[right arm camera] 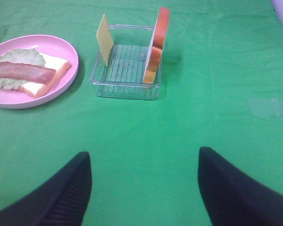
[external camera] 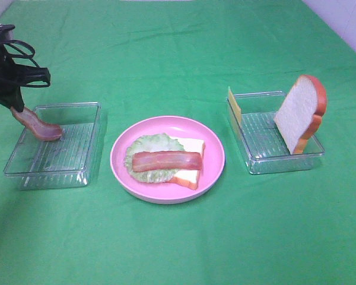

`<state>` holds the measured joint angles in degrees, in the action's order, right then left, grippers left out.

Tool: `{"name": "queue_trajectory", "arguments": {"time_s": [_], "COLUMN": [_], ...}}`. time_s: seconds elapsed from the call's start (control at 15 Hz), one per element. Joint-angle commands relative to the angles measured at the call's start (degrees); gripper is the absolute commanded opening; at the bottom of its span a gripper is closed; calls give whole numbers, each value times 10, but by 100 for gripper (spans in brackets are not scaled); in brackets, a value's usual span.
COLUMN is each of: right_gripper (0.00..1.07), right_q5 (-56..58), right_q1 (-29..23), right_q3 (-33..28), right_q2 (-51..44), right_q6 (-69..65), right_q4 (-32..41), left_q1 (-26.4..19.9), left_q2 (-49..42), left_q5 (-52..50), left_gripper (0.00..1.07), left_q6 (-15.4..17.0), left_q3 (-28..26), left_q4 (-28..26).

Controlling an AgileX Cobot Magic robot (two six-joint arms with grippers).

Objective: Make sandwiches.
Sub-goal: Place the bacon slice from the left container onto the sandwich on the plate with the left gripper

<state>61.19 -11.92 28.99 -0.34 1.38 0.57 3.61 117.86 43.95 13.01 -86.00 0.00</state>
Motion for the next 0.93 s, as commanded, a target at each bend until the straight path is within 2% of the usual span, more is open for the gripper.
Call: {"name": "queue_trajectory", "arguments": {"time_s": [0.07,0.2,0.4,0.6,0.67,0.8,0.87,0.93], "right_gripper": [62,62,62,62,62,62,62,62], "right_q5": [-6,-6,-6,-6,-6,-6,-6,-6], "right_q1": [4,4,4,4,4,4,4,4], "right_q3": [-2,-2,-2,-2,-2,-2,-2,-2], "right_q2": [-6,-6,-6,-6,-6,-6,-6,-6], "right_q6": [-3,-3,-3,-3,-3,-3,-3,-3], "right_q4": [-6,-6,-6,-6,-6,-6,-6,-6], "left_q1": [0,0,1,7,13,41,80,96], "left_q2": [-40,-73,-121,-138,-138,-132,-124,-116], "left_q5": [23,23,21,23,24,24,15,15], "left_gripper": [0,0,0,0,0,0,0,0], "left_q6": [2,-14,-91,-167,-182,-229,-256,-266], "left_q3": [-3,-3,-3,-3,-3,-3,-3,-3], "left_q4": [-9,-50,-158,-301,-327,-409,-462,-488]}}
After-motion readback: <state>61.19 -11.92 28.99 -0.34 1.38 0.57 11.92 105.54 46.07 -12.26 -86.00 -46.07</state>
